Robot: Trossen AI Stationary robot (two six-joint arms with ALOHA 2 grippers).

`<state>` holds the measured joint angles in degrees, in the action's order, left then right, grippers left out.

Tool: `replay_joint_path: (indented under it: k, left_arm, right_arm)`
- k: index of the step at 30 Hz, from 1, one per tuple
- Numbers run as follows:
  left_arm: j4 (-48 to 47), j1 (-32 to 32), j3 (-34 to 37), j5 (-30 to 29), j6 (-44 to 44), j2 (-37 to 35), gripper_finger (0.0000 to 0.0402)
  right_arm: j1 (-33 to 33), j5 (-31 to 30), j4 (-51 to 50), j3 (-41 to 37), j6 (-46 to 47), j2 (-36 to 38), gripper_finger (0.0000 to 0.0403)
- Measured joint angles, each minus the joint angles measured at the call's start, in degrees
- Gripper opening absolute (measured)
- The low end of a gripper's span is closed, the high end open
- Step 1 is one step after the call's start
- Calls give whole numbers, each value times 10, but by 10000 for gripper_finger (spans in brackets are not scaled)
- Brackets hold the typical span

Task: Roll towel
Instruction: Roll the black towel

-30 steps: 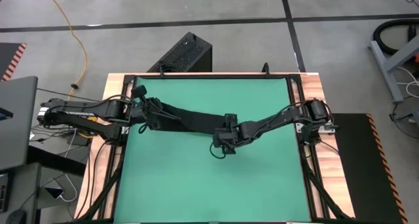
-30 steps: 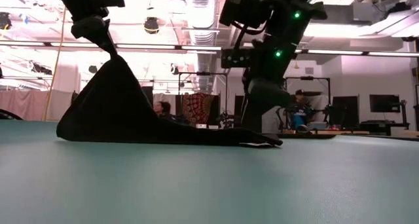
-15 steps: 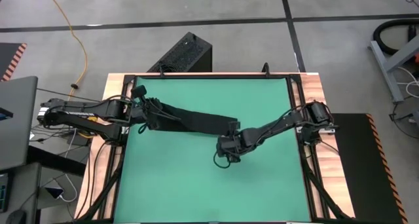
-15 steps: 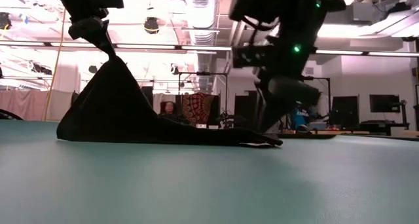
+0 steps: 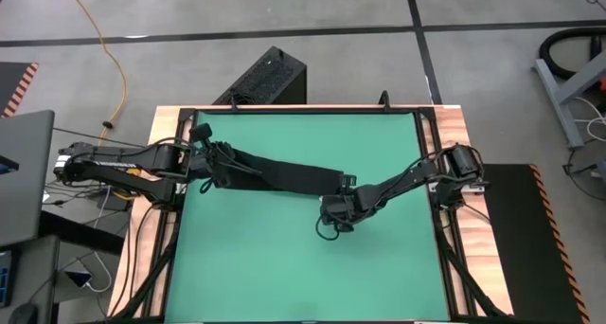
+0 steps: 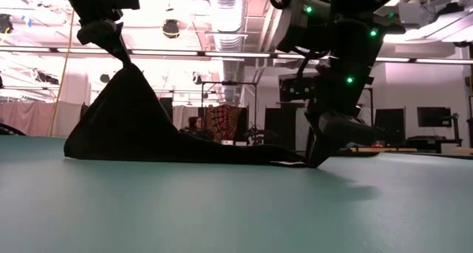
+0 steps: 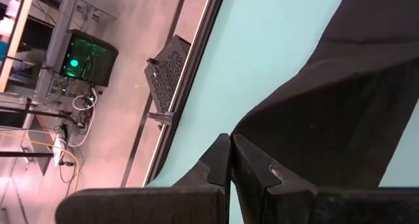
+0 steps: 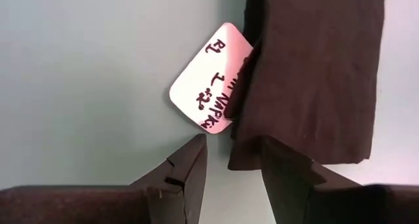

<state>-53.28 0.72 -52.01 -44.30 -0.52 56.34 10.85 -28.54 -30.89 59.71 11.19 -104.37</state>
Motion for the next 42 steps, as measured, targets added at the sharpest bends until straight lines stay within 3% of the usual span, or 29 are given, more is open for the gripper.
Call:
replay_joint_path:
  k: [8,17,26,31,42]
  left_arm:
    - [0,0,0,0,-1,0,0]
    - [0,0,0,9,-2,0,0]
    - [0,0,0,19,-4,0,0]
    - [0,0,0,19,-7,0,0]
    - [1,0,0,43,-46,-2,0]
  right_arm:
    - [-11,-31,5,-11,5,0,143]
    - [-8,-37,-3,-15,10,-2,13]
    - [-8,-50,-30,-3,14,22,6]
    - [-8,-78,-70,17,7,80,6]
    - [-4,-76,-111,20,10,205,4]
